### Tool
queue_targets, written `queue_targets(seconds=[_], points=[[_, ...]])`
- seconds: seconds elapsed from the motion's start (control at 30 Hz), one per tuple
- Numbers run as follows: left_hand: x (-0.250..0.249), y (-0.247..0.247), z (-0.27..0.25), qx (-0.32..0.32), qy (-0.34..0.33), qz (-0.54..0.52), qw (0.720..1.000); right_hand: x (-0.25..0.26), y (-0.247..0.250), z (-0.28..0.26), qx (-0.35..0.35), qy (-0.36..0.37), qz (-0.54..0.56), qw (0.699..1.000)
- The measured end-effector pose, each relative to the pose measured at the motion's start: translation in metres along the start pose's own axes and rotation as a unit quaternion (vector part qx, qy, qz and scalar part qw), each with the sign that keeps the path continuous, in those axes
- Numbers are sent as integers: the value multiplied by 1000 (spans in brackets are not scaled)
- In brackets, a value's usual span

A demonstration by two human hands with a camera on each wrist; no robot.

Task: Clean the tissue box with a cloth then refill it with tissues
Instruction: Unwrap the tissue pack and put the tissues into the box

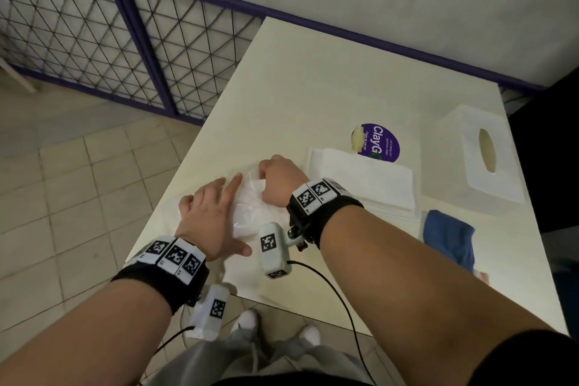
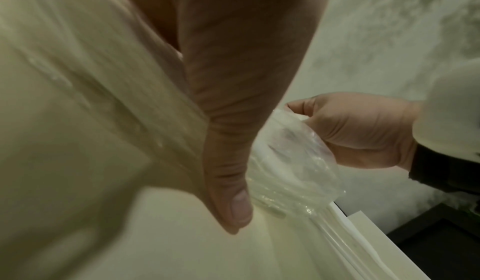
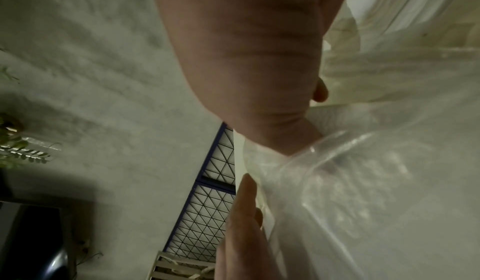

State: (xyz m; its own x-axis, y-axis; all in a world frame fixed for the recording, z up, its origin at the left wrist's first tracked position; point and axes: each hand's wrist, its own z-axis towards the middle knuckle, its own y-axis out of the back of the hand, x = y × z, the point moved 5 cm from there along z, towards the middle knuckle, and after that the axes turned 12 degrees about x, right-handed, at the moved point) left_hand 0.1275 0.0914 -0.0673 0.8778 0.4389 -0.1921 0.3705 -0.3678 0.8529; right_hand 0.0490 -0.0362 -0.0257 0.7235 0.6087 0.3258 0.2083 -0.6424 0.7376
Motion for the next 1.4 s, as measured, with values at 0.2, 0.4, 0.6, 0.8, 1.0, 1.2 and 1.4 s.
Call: queue_targets(seconds=[0.2, 0.4, 0.6, 0.8, 1.0, 1.2, 1.4], points=[[4, 1, 0, -18, 6, -13, 1000, -13, -6, -4, 58, -78, 154, 983], [7, 2, -2, -14, 21, -16, 1000, -23, 5, -9, -13, -69, 236, 969], [7, 6, 0, 8, 46, -17, 999, -29, 44, -45, -86, -23, 171, 981], [5, 20, 8, 79, 115, 14, 990, -80, 91, -129, -232, -18, 154, 960], [-66, 62, 16, -20, -126, -322, 938, -137, 76, -192, -286, 41, 326, 900], [-130, 36, 27, 185, -248, -661, 683, -166, 43, -213, -298, 89, 472, 825], [-136, 10, 28, 65, -228, -659, 713, -201, -20, -198, -302, 21, 492, 816]])
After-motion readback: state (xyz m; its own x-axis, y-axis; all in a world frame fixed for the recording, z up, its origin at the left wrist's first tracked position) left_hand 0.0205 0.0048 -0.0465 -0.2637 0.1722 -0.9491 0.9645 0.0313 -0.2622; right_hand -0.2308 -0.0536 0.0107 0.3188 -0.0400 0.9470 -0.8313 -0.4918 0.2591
